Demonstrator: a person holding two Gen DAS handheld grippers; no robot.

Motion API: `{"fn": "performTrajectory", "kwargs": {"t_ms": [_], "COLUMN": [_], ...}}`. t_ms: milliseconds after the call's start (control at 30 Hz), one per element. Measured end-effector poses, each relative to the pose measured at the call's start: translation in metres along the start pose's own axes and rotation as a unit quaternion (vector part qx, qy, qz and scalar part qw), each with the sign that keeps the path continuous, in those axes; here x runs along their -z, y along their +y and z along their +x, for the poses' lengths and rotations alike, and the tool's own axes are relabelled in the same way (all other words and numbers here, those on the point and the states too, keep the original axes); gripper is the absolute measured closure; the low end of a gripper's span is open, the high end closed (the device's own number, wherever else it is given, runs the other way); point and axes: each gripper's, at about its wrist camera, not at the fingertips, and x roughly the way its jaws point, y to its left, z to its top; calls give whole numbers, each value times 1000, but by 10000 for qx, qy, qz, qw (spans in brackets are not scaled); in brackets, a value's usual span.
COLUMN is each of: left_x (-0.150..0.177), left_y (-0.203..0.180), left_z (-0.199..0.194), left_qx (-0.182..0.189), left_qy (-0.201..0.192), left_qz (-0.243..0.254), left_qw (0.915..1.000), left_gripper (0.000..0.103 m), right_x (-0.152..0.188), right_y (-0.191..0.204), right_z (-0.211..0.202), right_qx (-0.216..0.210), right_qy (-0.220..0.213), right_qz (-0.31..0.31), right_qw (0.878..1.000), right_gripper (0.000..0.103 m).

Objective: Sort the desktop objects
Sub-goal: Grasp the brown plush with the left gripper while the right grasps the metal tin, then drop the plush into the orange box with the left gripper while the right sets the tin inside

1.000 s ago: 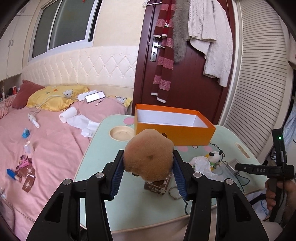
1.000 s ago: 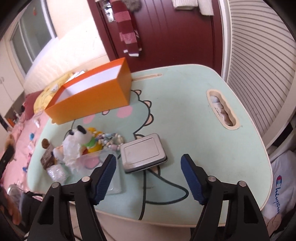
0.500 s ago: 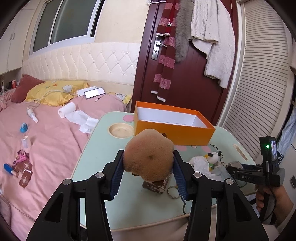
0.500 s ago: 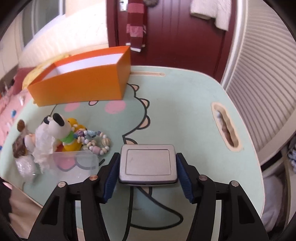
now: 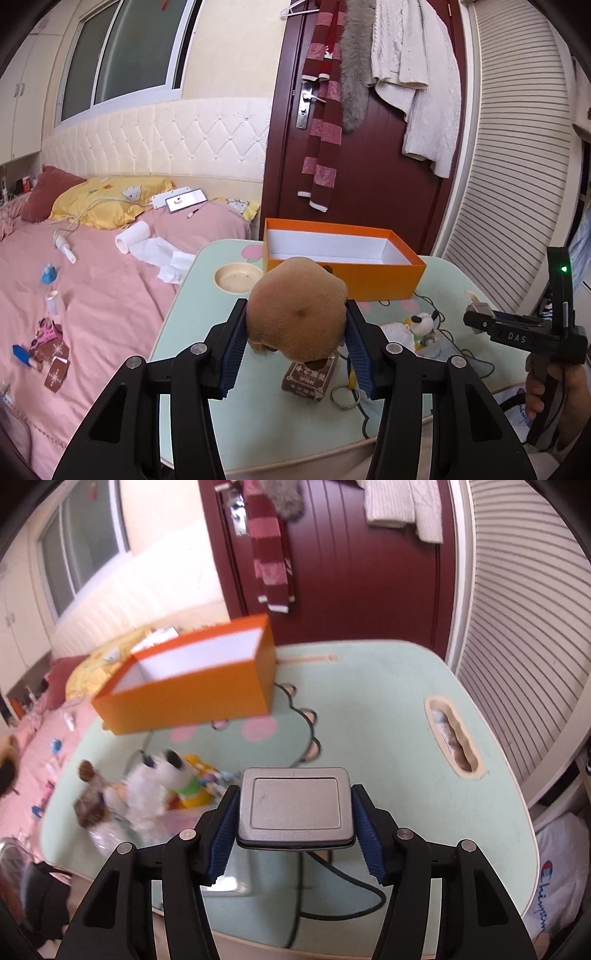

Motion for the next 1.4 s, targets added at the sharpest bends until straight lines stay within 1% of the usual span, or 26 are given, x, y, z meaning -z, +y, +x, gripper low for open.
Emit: {"fn": "performTrajectory", "kwargs": {"t_ms": [167,300,367,433,633,833,900,1000,1067,1133,1200,1400], "left_x": [-40,-74,-82,-80,-77,-73,-72,-70,-69,-68,-67,-64], "left_y": [-9,-15,-17,-18,-19,-20,-20,-20,-19,-19,-19,-17], "left_z": [12,32,45,63,116,169,183,184,186,187,188,192], "left_qx": [-32,14,51,72,133,194,211,219,223,228,233,247], "left_qy": [-241,-386,-347,-145,460,1064,1227,1272,1301,1330,1360,1448], "left_qz": [242,184,160,110,-42,-194,-235,-246,-254,-262,-270,-293], "left_qw": [9994,9991,9993,9998,9988,9939,9919,9913,9909,9905,9901,9887], "left_gripper": [52,52,52,52,52,52,45,45,44,44,44,44], "right_x": [-29,-60,-71,-82,-104,-120,-121,-116,-112,-112,-112,-111], "right_y": [20,35,41,48,62,74,78,80,76,78,76,77], "right_z": [-19,-19,-14,-9,25,64,79,110,119,118,121,123], "right_qx": [-217,-393,-419,-439,-592,-640,-575,-284,-286,-209,-269,-228], "right_qy": [-484,-729,-802,-870,-653,-221,-78,484,621,504,596,589], "right_qz": [-122,-106,-113,-122,-87,-101,-144,-183,-106,-194,-134,-204], "right_qw": [9985,9965,9958,9952,9961,9977,9982,9983,9976,9983,9978,9978], "right_gripper": [45,45,45,45,45,45,45,43,43,43,43,43]}}
